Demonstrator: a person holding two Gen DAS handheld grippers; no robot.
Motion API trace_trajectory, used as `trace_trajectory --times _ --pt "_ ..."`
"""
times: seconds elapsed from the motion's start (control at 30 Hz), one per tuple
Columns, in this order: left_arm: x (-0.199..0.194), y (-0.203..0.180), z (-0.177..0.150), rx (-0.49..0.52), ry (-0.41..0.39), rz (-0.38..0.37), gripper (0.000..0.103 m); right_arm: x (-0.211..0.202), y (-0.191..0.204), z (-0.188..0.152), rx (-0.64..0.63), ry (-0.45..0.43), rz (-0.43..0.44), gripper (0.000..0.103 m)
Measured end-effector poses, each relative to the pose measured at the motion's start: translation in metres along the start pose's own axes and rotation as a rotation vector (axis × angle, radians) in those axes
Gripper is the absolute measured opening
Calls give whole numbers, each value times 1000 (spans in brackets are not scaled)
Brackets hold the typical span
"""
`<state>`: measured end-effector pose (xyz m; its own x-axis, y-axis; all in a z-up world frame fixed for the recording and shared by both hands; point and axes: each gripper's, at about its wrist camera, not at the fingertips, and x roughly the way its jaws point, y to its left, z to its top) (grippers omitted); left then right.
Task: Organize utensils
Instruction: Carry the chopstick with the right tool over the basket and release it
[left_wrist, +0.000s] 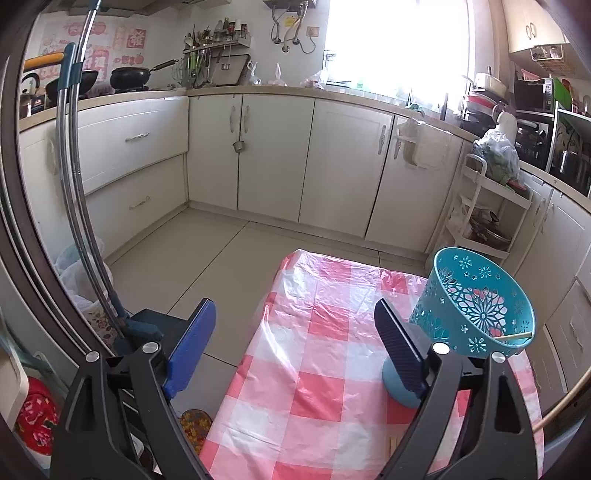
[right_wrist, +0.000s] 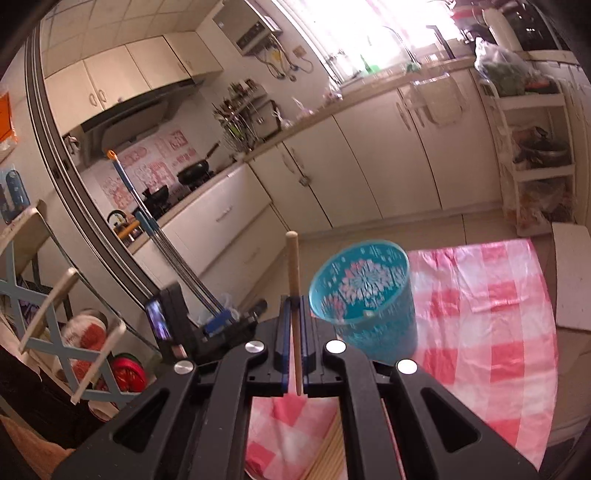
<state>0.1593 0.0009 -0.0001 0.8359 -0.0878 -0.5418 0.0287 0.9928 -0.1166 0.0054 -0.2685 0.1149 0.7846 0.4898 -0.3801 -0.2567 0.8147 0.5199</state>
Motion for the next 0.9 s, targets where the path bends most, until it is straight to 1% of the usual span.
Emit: trace_trajectory --times 0.1,0.17,0.23,0.3,0.43,0.5,0.63,0.83,0.87,0.9 --pt "2 2 1 -12 7 -3 84 1 10 37 -42 -63 -12 5" --pt "2 3 1 -16 6 -4 84 5 15 57 -67 -102 -39 5" --pt "2 3 2 -16 5 -4 84 17 16 71 -94 -132 -96 5" --pt "2 3 2 -17 7 -3 85 31 14 76 -116 -142 -156 5" --pt "4 4 3 -25 19 -5 86 71 1 65 -153 -80 -272 5" --pt "6 5 3 -27 25 -7 86 89 -8 53 -156 -29 -303 5" --pt "8 4 2 -22 36 -9 87 110 -26 32 -145 39 -330 5" --pt "11 2 -1 -9 51 -8 88 129 -30 17 -164 126 -352 6" --pt "12 1 -2 -5 53 -7 88 127 -29 15 -165 125 -356 9" --pt "13 1 -3 0 57 -4 89 124 -26 14 -162 116 -361 17"
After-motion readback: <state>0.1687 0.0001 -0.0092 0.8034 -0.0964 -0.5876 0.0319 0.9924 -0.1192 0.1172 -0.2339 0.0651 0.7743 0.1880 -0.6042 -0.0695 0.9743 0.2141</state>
